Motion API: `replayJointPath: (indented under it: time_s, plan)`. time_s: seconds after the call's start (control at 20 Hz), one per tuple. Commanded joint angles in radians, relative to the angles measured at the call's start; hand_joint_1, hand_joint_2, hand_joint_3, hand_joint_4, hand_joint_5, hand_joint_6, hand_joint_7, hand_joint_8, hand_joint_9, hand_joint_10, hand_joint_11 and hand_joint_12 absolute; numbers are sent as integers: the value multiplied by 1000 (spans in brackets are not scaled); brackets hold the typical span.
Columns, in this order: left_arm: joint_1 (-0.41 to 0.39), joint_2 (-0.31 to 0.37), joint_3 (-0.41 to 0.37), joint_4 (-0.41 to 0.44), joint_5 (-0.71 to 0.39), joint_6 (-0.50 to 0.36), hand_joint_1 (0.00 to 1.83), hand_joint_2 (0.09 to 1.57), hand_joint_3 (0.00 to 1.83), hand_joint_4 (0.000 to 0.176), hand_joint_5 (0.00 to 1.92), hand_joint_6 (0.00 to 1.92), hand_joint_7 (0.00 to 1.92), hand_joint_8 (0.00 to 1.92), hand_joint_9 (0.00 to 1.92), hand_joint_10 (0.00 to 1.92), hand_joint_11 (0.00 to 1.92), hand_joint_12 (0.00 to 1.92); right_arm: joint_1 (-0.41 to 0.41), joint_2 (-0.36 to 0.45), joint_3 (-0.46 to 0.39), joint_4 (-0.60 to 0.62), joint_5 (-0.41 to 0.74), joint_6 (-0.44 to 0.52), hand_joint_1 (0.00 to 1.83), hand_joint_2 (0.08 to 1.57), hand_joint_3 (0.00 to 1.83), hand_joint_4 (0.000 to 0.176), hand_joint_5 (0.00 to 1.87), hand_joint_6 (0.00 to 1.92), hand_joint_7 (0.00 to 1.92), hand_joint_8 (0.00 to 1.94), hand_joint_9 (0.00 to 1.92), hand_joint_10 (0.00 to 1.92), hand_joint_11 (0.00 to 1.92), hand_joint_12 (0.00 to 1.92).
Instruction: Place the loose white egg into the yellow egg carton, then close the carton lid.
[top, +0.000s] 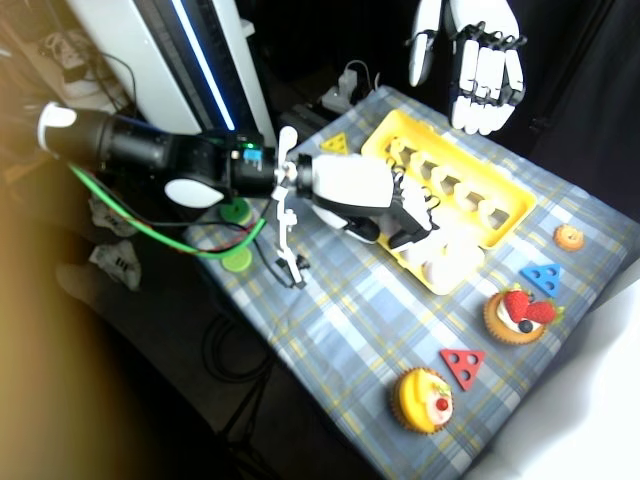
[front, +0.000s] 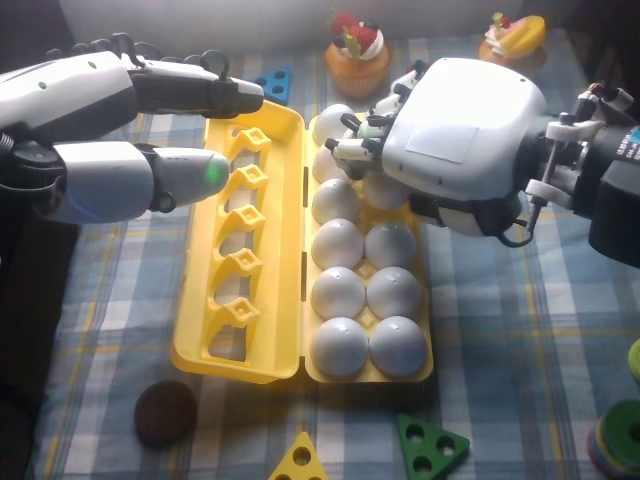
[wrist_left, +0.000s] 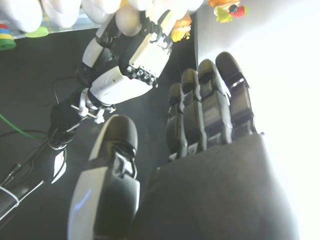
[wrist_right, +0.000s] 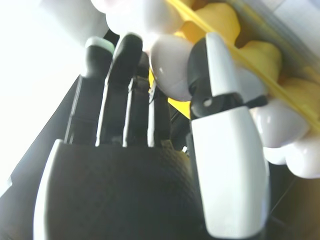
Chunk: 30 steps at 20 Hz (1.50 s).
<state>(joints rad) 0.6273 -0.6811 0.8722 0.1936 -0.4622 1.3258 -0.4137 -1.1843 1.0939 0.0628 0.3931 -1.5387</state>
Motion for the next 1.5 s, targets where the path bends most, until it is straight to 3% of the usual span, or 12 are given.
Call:
replayJointPath:
  time_s: [0.0, 0.15, 0.25, 0.4, 0.55, 0.6, 0.65, 0.8, 0.95, 1.25, 1.3, 1.45]
  plan:
    - [-13, 1, 2, -19, -111, -7, 276, 1359, 3, 0, 356, 0, 391, 1, 332, 0, 0, 859, 17, 16, -10, -13, 111, -3, 973, 1178, 0, 13, 7, 20, 23, 26, 14, 81, 8, 704]
    - [-13, 2, 1, -20, -111, -7, 322, 1350, 0, 0, 356, 3, 378, 2, 309, 1, 0, 787, 29, 65, -49, -33, 115, -3, 1069, 1186, 2, 0, 0, 0, 0, 0, 0, 0, 0, 6]
    - [-12, 2, 0, -22, -111, -7, 322, 1351, 0, 0, 357, 3, 378, 1, 309, 2, 0, 788, 30, 105, -80, -35, 136, -3, 1127, 1171, 0, 0, 0, 0, 0, 0, 0, 0, 24, 13]
    - [-3, 8, -3, -37, -117, -7, 317, 1356, 0, 0, 360, 3, 378, 3, 314, 5, 0, 820, 30, 184, -143, -35, 187, -3, 1354, 1150, 0, 0, 0, 0, 0, 0, 49, 56, 0, 1632]
    - [21, 21, -5, -87, -142, -7, 407, 1329, 0, 0, 387, 6, 394, 6, 355, 13, 0, 980, 22, 292, -207, -35, 216, -3, 1129, 1156, 2, 0, 0, 0, 0, 0, 3, 1, 0, 1705]
    - [30, 23, -5, -108, -156, -7, 390, 1344, 1, 0, 361, 2, 369, 3, 338, 4, 0, 931, 15, 318, -220, -35, 219, -3, 1028, 1185, 12, 0, 0, 0, 0, 0, 31, 17, 0, 1657]
    - [47, 25, -5, -139, -178, -7, 378, 1380, 4, 0, 270, 0, 343, 1, 353, 4, 0, 1107, 3, 349, -237, -35, 221, -3, 799, 1176, 2, 32, 0, 0, 0, 0, 0, 0, 0, 986]
    - [113, 19, 6, -253, -252, -9, 424, 1395, 0, 0, 157, 1, 278, 1, 369, 11, 0, 1305, -53, 423, -283, -26, 257, -3, 882, 1214, 8, 0, 0, 0, 0, 0, 6, 2, 0, 676]
    - [192, -15, 60, -284, -316, -174, 272, 1393, 1, 0, 63, 0, 329, 9, 500, 62, 158, 1470, -93, 472, -316, -25, 279, -3, 740, 1243, 7, 0, 0, 0, 0, 0, 62, 30, 0, 1068]
    - [345, -91, 195, -256, -371, -607, 45, 1381, 0, 0, 0, 0, 308, 5, 509, 77, 190, 1477, -129, 545, -366, -26, 291, -3, 645, 1315, 10, 0, 0, 0, 17, 2, 63, 66, 0, 1134]
    - [359, -100, 202, -257, -375, -638, 1, 1375, 0, 0, 0, 0, 267, 0, 445, 47, 108, 1455, -130, 551, -370, -27, 291, -3, 750, 1309, 1, 0, 0, 0, 0, 0, 5, 11, 0, 767]
    - [406, -122, 220, -257, -384, -723, 0, 1323, 0, 0, 0, 0, 68, 0, 512, 70, 209, 1357, -132, 569, -382, -28, 291, -3, 656, 1319, 4, 0, 0, 0, 0, 0, 0, 0, 0, 656]
